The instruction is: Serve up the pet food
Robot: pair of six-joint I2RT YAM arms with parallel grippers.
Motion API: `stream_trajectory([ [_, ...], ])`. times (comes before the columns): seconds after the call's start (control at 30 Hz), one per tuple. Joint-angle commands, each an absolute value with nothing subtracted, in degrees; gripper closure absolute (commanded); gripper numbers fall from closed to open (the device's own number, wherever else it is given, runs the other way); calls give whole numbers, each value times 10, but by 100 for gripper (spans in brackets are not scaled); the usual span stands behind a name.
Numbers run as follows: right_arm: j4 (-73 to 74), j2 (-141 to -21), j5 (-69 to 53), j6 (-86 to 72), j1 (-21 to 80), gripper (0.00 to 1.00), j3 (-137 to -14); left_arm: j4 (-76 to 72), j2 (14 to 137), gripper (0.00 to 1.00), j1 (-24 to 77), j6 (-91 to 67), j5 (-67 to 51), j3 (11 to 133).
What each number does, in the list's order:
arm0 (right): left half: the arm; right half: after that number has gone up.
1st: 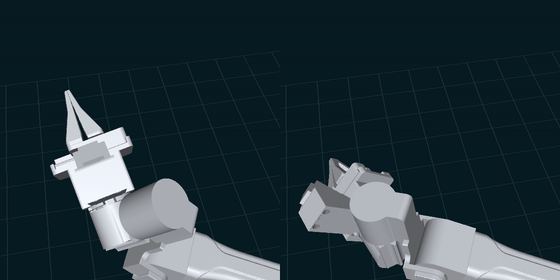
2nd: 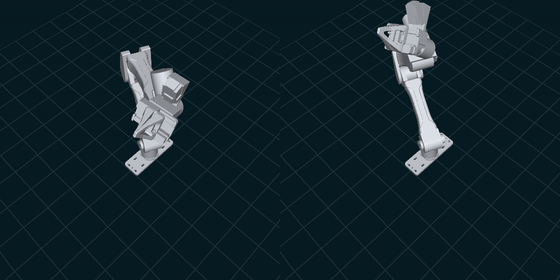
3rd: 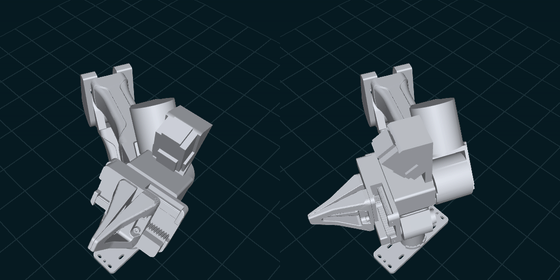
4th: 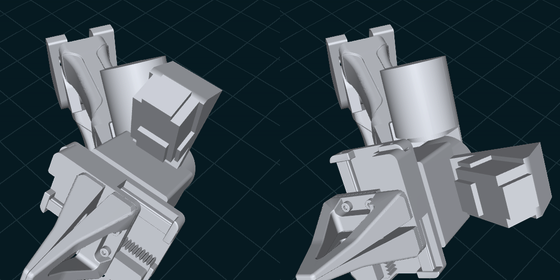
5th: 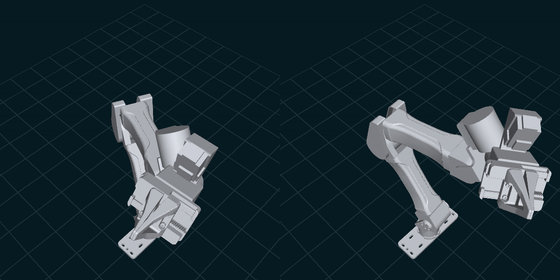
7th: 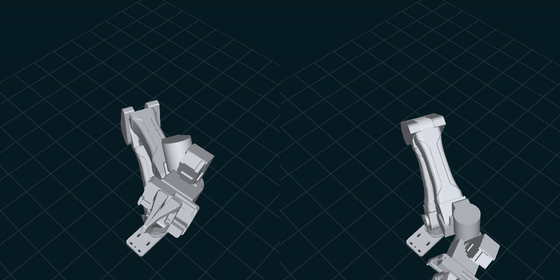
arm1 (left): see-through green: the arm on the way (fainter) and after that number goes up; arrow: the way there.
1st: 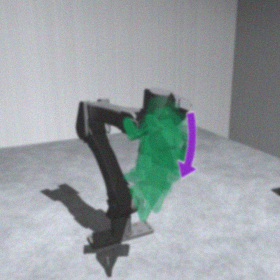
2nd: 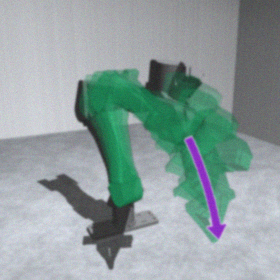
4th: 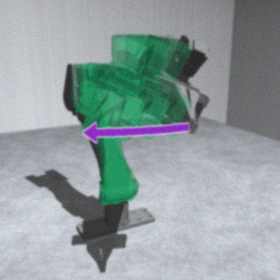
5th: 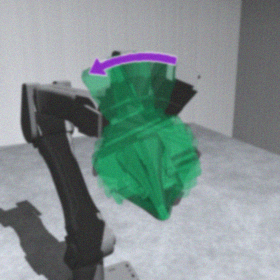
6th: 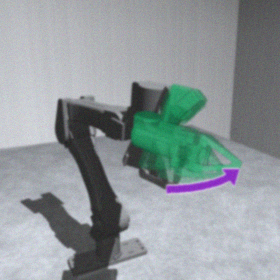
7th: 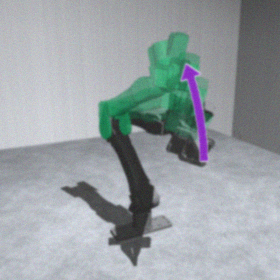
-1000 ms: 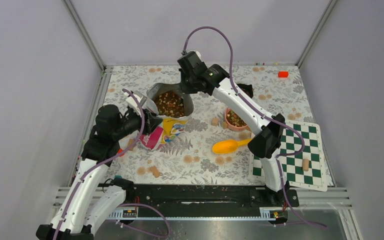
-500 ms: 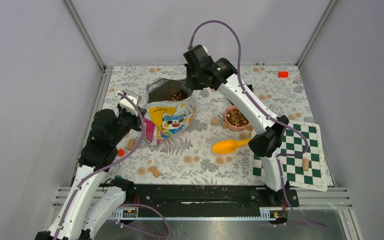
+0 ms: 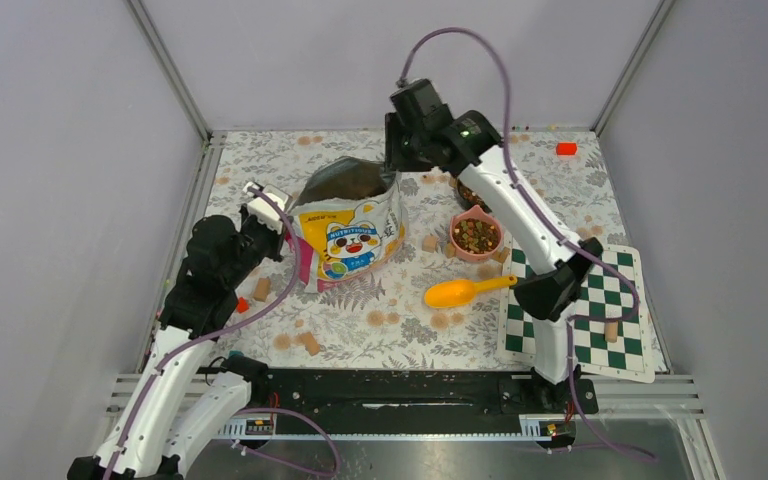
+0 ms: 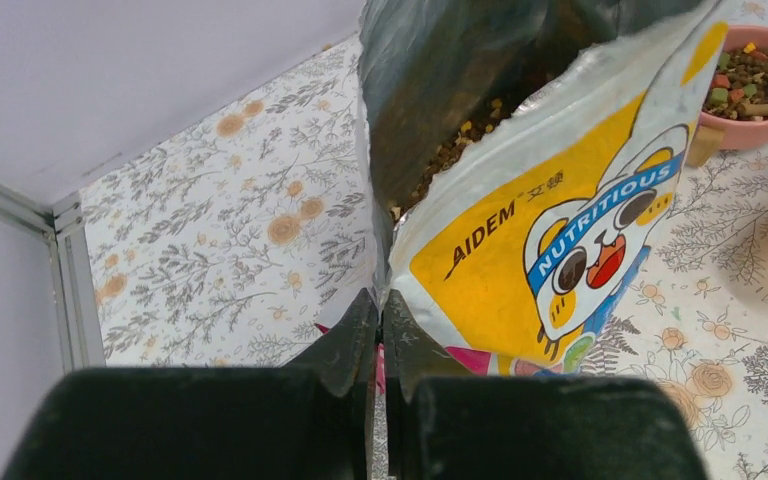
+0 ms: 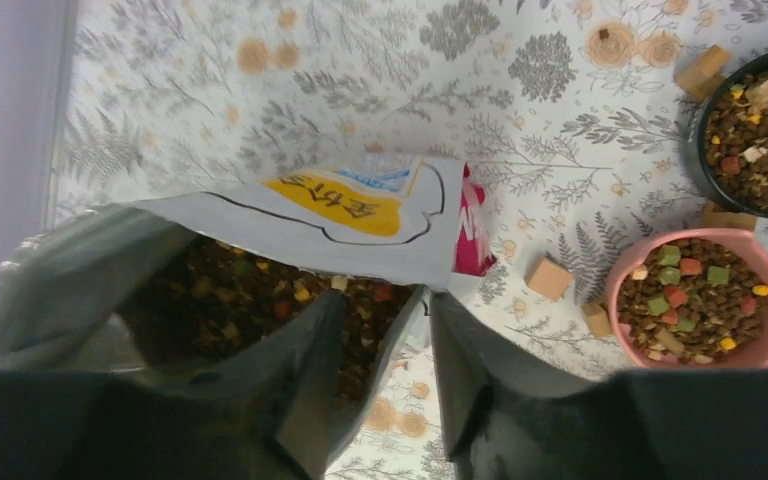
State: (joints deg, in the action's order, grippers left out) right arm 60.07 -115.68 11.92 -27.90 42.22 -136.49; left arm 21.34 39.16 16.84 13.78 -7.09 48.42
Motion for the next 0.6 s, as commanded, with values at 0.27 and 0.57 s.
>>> stream_trajectory([
  [0.27, 311, -923, -242, -110, 289, 12, -1128, 116, 381, 100, 134, 150, -147, 491],
  [0.57, 309, -952, -453, 78, 227, 14, -1056, 163, 403, 100, 72, 155, -242, 499],
])
